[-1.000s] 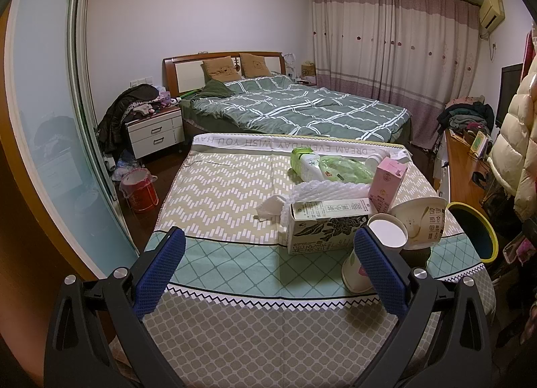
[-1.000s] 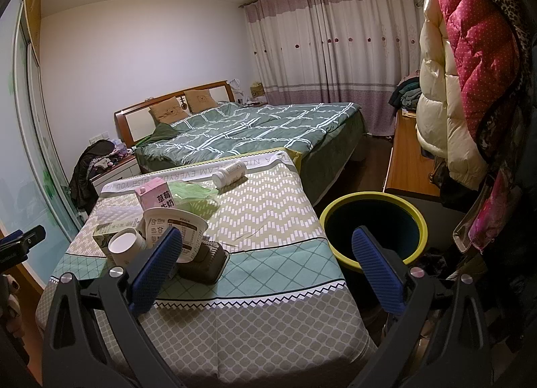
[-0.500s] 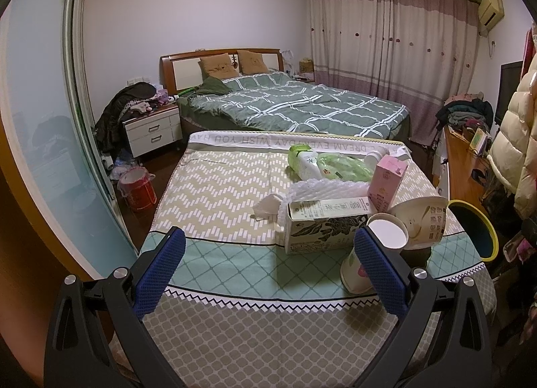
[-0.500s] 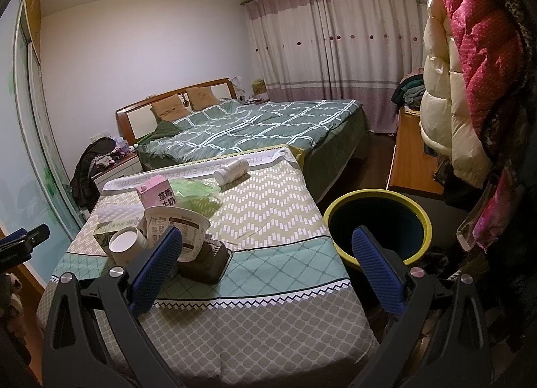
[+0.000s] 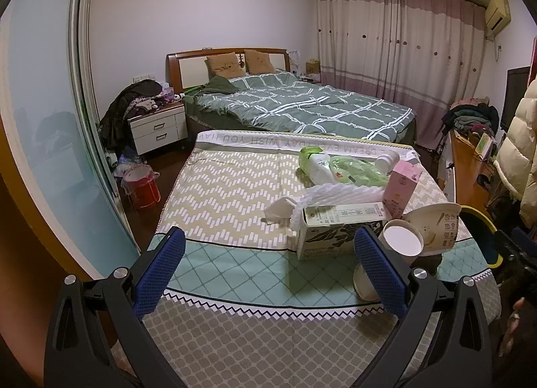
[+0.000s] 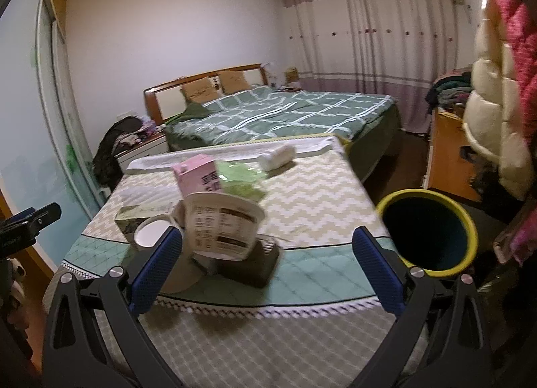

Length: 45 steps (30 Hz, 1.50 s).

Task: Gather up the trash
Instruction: 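Grasp the white yogurt cup with the right gripper and lift it, then carry the yogurt cup over the yellow bin and open the right gripper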

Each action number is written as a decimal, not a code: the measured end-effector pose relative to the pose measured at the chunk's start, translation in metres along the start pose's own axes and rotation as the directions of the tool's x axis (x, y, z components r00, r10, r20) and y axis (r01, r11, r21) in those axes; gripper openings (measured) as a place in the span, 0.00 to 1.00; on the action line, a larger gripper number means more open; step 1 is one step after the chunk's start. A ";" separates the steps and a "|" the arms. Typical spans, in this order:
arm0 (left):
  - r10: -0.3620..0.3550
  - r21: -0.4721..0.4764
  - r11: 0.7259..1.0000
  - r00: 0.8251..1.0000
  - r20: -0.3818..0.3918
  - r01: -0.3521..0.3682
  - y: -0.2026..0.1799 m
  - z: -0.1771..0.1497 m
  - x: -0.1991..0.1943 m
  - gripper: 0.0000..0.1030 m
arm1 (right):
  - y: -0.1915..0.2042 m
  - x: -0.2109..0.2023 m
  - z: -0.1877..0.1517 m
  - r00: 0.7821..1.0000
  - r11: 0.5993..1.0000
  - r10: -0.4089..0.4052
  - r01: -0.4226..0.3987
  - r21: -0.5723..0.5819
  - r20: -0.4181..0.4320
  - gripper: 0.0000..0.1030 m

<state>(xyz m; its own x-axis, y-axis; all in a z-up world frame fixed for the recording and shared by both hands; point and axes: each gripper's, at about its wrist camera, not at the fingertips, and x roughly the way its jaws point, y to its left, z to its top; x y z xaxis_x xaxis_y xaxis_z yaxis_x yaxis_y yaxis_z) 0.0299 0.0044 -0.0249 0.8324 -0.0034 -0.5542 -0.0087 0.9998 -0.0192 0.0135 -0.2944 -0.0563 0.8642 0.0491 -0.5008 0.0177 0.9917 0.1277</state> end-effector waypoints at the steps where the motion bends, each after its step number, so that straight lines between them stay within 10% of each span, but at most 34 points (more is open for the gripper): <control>1: -0.001 0.002 1.000 1.000 -0.003 0.001 0.000 0.000 0.002 0.96 | 0.003 0.005 -0.001 1.000 1.000 0.007 -0.007 -0.002 -0.004 0.94; 20: -0.019 0.013 1.000 0.999 -0.046 0.020 -0.001 -0.001 0.033 0.96 | 0.012 0.080 -0.002 0.993 0.999 0.030 -0.025 0.045 -0.116 0.94; 24: -0.028 0.015 0.999 0.998 -0.048 0.029 -0.004 -0.001 0.037 0.96 | 0.009 0.082 -0.002 0.991 0.997 0.056 -0.049 0.063 -0.118 0.68; 33: -0.046 0.035 0.998 0.998 -0.053 0.048 -0.013 -0.003 0.039 0.96 | -0.003 0.067 0.004 0.996 0.996 0.058 -0.052 0.077 -0.074 0.67; 45: -0.144 0.102 0.983 0.988 -0.060 0.150 -0.051 -0.006 0.037 0.96 | -0.107 0.053 0.028 0.982 0.958 -0.189 0.186 0.217 -0.005 0.67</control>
<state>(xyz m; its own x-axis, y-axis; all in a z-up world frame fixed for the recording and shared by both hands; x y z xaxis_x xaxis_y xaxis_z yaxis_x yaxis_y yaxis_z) 0.0579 -0.0466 -0.0491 0.7899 -0.1488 -0.5949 0.1728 0.9848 -0.0169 0.0718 -0.4014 -0.0729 0.8425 -0.1390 -0.5205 0.2871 0.9334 0.2153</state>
